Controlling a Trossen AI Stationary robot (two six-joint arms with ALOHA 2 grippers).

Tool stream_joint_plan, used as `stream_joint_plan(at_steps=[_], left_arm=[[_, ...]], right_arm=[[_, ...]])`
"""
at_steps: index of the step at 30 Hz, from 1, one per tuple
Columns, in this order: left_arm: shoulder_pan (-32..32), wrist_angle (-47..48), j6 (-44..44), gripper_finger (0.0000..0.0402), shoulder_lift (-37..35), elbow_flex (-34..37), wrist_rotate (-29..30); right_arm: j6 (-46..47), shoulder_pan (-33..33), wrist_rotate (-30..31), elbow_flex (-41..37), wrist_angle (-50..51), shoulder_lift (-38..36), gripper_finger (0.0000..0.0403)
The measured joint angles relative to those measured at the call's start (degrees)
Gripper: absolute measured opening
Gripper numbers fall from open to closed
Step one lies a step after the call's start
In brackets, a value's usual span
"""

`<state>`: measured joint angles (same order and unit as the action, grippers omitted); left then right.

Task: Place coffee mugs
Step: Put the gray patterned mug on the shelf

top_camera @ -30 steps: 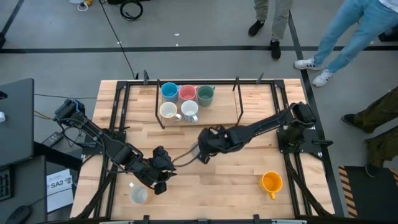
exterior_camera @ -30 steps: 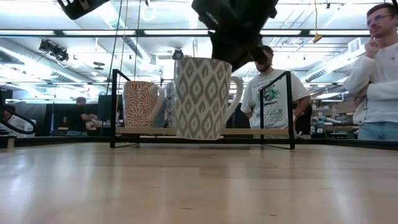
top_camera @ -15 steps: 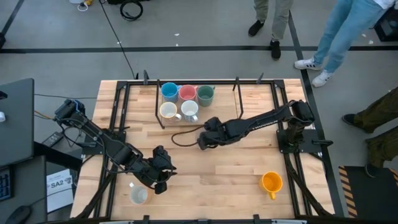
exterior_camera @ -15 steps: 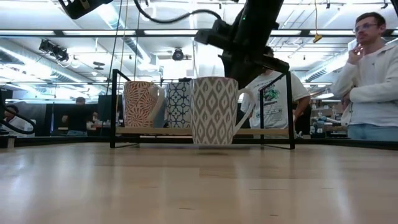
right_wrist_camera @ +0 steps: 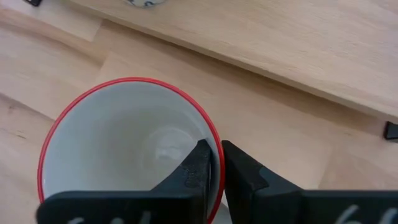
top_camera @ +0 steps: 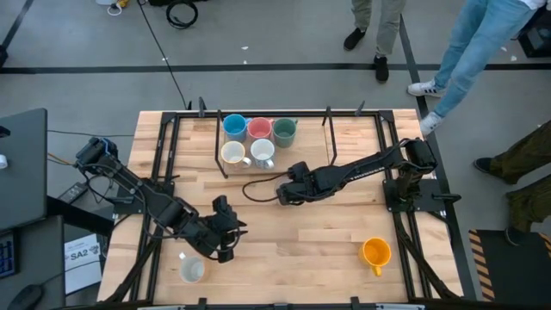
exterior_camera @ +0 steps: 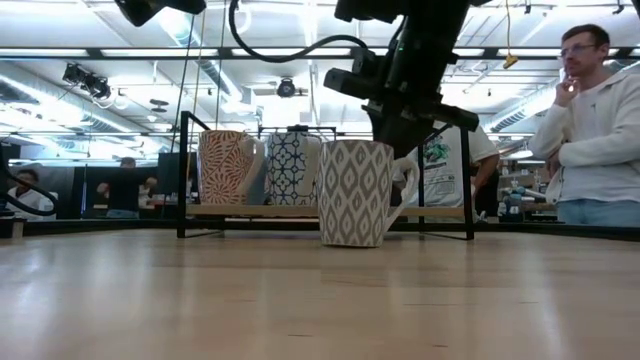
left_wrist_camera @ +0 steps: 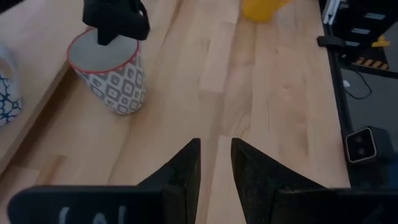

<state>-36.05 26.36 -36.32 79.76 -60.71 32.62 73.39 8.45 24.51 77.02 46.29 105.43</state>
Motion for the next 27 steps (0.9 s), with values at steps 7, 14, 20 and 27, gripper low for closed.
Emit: stream_joint_plan(at_steps=[7, 14, 20, 27], left_arm=[[0.0, 0.0, 0.1, 0.0096, 0.0, 0.0, 0.4], [0.0, 0.0, 0.1, 0.0096, 0.0, 0.0, 0.4], [0.0, 0.0, 0.1, 0.0096, 0.0, 0.0, 0.4], [0.0, 0.0, 0.1, 0.0096, 0.0, 0.0, 0.4]], right_arm=[[-2.9, -0.1, -1.5, -0.2, -3.0, 0.2, 0.0056], [-2.8, -0.1, -3.1, -0.3, -5.2, 0.4, 0.0089], [-2.8, -0.6, -4.8, -0.3, -5.3, 0.4, 0.0133], [-2.5, -1.5, -6.0, -0.3, -5.5, 0.4, 0.0153]])
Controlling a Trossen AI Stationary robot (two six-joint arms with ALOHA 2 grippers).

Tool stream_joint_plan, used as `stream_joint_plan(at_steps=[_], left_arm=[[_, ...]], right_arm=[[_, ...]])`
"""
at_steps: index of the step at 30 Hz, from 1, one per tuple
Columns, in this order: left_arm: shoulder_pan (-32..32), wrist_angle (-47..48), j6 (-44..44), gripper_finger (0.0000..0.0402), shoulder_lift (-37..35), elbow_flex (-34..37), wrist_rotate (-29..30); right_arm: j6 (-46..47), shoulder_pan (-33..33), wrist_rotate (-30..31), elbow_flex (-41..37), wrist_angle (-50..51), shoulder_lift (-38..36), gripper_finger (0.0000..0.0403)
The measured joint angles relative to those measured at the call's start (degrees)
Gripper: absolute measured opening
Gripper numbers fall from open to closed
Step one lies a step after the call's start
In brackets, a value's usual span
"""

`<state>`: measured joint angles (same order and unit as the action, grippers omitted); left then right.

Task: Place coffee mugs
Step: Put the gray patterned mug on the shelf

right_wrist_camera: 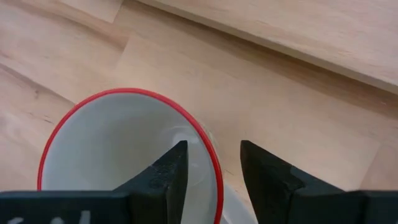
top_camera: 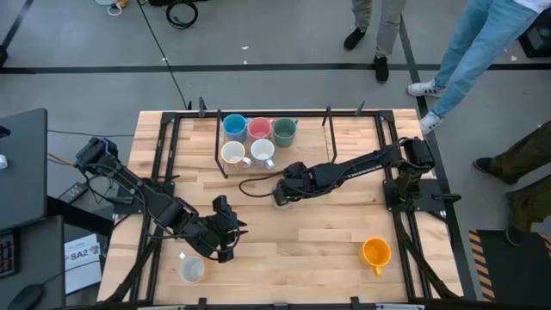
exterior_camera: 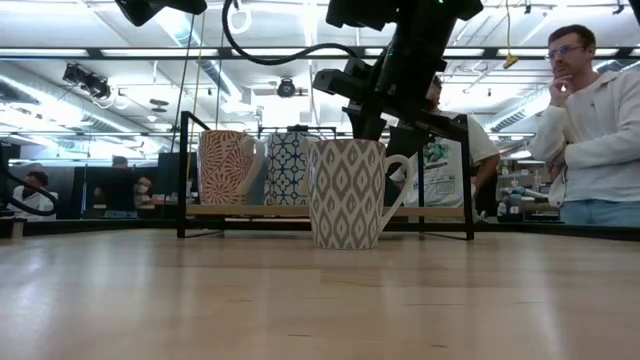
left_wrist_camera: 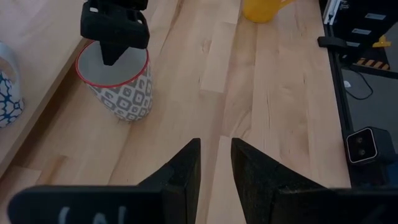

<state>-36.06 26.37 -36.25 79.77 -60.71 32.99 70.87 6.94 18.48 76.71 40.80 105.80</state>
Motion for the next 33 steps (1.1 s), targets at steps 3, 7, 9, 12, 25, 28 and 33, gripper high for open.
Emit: stream_joint_plan(at_steps=[3, 7, 9, 12, 25, 28, 33], left_arm=[[0.0, 0.0, -0.1, 0.0096, 0.0, 0.0, 0.0], [0.0, 0.0, -0.1, 0.0096, 0.0, 0.0, 0.0], [0.0, 0.0, -0.1, 0.0096, 0.0, 0.0, 0.0], [0.0, 0.0, -0.1, 0.0096, 0.0, 0.0, 0.0], [0.0, 0.0, 0.0, 0.0096, 0.0, 0.0, 0.0], [0.0, 0.0, 0.0, 0.0096, 0.0, 0.0, 0.0], [0.0, 0.1, 0.0, 0.0096, 0.0, 0.0, 0.0]], right_arm=[[0.0, 0.0, 1.2, 0.0, 0.0, 0.0, 0.0153], [-1.6, 0.0, 1.2, 0.0, 0.0, -0.1, 0.0152], [-2.4, 0.0, 0.9, 0.1, -0.1, -0.6, 0.0152], [-4.5, 0.0, 0.9, 0.1, 0.0, -2.5, 0.0152], [-28.5, 4.3, 1.9, 0.1, 4.7, -19.0, 0.0152], [-31.7, 7.5, 5.0, 0.1, 9.0, -22.9, 0.0152], [-33.1, 14.6, 11.4, 0.1, 17.9, -27.8, 0.0152]])
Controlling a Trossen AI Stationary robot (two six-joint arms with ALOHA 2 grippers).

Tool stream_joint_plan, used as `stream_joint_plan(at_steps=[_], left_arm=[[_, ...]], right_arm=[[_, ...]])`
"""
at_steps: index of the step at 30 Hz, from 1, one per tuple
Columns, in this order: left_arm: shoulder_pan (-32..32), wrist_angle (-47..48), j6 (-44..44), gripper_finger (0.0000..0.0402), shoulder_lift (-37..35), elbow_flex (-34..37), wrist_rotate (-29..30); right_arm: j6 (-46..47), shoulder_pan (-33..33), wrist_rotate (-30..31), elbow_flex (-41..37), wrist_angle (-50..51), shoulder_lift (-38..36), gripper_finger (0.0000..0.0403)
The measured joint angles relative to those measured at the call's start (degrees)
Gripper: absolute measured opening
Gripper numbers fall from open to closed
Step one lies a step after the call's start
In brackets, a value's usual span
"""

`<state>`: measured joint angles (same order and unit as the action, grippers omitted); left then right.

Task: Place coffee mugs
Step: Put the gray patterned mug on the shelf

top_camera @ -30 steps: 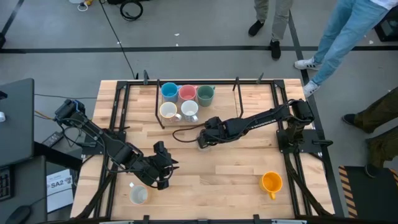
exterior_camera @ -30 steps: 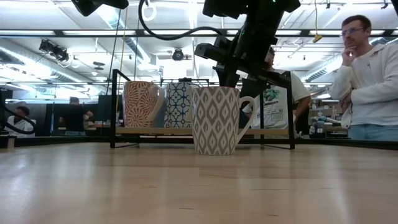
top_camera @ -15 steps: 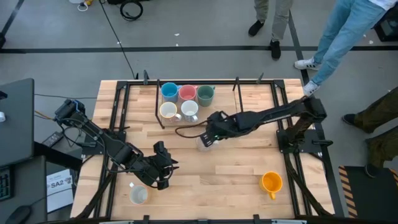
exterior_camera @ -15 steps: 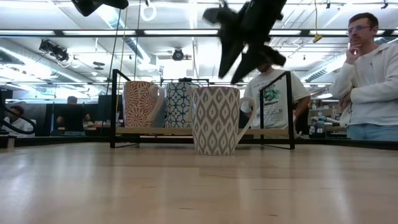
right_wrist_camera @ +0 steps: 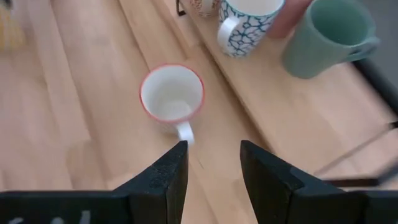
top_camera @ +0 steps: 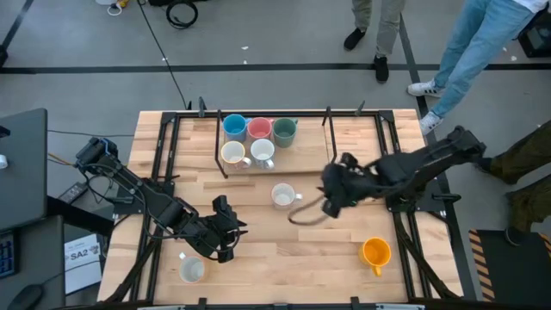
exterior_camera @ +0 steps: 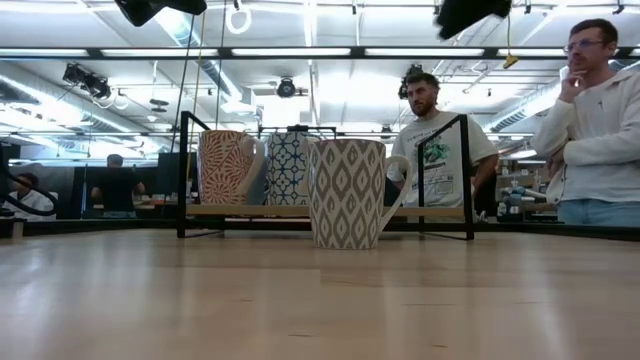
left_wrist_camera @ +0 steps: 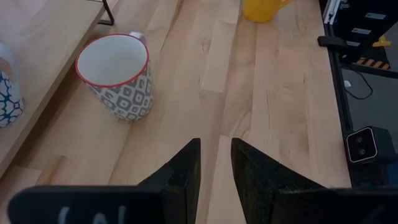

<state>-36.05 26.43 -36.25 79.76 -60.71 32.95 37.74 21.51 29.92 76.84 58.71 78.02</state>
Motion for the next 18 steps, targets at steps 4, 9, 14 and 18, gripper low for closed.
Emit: stream_joint_plan(at_steps=[4, 9, 14, 18], left_arm=[[0.0, 0.0, 0.0, 0.0096, 0.0, 0.0, 0.0], [0.0, -0.1, -0.5, 0.0096, 0.0, 0.0, 0.0], [0.0, -0.1, -0.6, 0.0096, 0.0, 0.0, 0.0], [0.0, -0.3, -0.6, 0.0096, 0.0, 0.0, 0.0]], right_arm=[[0.0, 6.1, 6.7, -3.4, 1.2, -2.5, 0.0152], [-0.6, 9.9, 8.1, -15.8, -9.2, -4.5, 0.0152], [-8.9, 8.6, 7.6, -28.0, -29.9, -4.0, 0.0152], [-14.3, 5.5, 4.7, -34.5, -43.5, -3.3, 0.0152]])
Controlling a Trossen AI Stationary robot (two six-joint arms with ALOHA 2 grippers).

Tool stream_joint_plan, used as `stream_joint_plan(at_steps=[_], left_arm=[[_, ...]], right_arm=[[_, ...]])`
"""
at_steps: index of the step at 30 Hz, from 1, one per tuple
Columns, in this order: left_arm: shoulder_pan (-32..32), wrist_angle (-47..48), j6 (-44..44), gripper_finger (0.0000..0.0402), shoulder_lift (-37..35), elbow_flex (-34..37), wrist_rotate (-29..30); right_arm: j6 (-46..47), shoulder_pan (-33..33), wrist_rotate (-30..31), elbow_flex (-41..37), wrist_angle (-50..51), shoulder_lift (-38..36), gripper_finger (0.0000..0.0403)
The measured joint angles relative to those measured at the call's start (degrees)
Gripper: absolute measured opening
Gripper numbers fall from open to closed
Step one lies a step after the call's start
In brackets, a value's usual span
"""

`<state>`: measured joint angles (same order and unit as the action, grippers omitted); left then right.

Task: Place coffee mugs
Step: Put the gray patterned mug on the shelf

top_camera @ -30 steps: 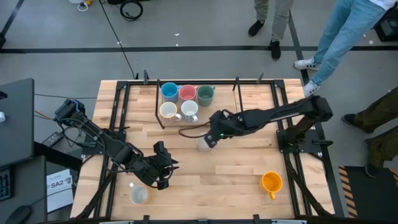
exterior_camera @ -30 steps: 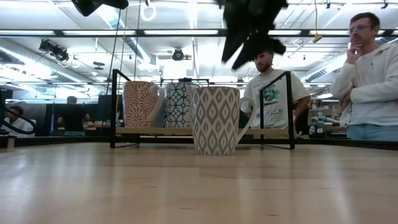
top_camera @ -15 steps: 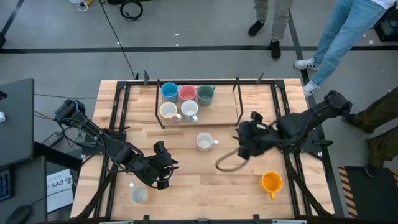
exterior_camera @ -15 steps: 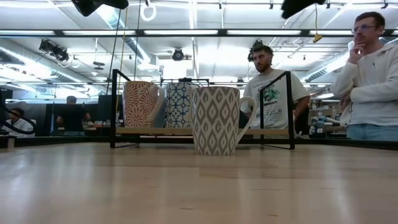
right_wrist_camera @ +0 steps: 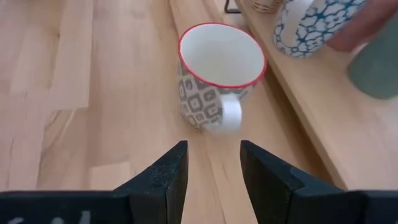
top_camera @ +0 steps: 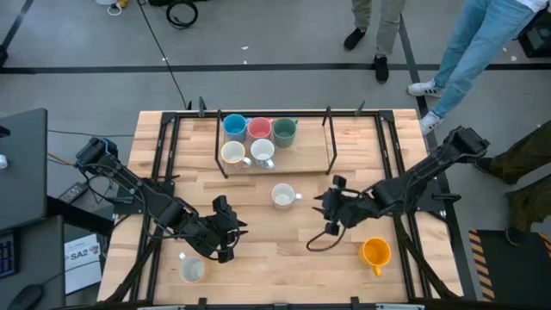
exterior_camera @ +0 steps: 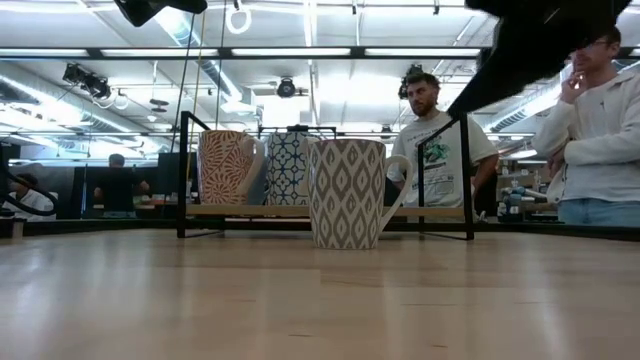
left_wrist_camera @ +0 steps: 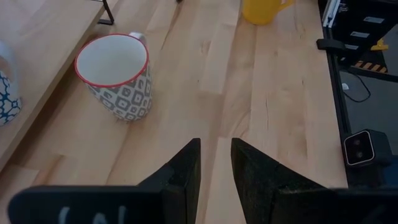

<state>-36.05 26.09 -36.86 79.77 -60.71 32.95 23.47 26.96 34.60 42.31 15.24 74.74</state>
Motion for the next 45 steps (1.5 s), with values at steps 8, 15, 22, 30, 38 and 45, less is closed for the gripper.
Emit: stream_joint_plan(at_steps=[8, 15, 22, 30, 38, 45], left_arm=[[0.0, -1.5, 0.0, 0.0096, 0.0, 0.0, 0.0], [0.0, -1.9, 0.1, 0.0096, 0.0, 0.0, 0.0], [0.0, -2.1, 0.1, 0.0096, 0.0, 0.0, 0.0], [0.0, -2.1, 0.1, 0.0096, 0.0, 0.0, 0.0], [0.0, -2.2, 0.1, 0.0096, 0.0, 0.0, 0.0], [0.0, -2.2, 0.1, 0.0096, 0.0, 0.0, 0.0]], right_arm=[[-6.6, -6.5, -7.6, -7.5, -20.9, 1.1, 0.0152], [-10.7, -10.7, -10.9, -8.9, -28.4, 4.9, 0.0152], [-13.1, -13.0, -12.9, -8.8, -32.9, 9.5, 0.0152], [-15.0, -13.2, -13.5, -8.9, -33.6, 7.6, 0.0152], [-19.1, -14.2, -13.4, -8.9, -34.4, 6.9, 0.0152], [-19.2, -18.5, -19.5, -8.9, -34.3, 8.4, 0.0152]])
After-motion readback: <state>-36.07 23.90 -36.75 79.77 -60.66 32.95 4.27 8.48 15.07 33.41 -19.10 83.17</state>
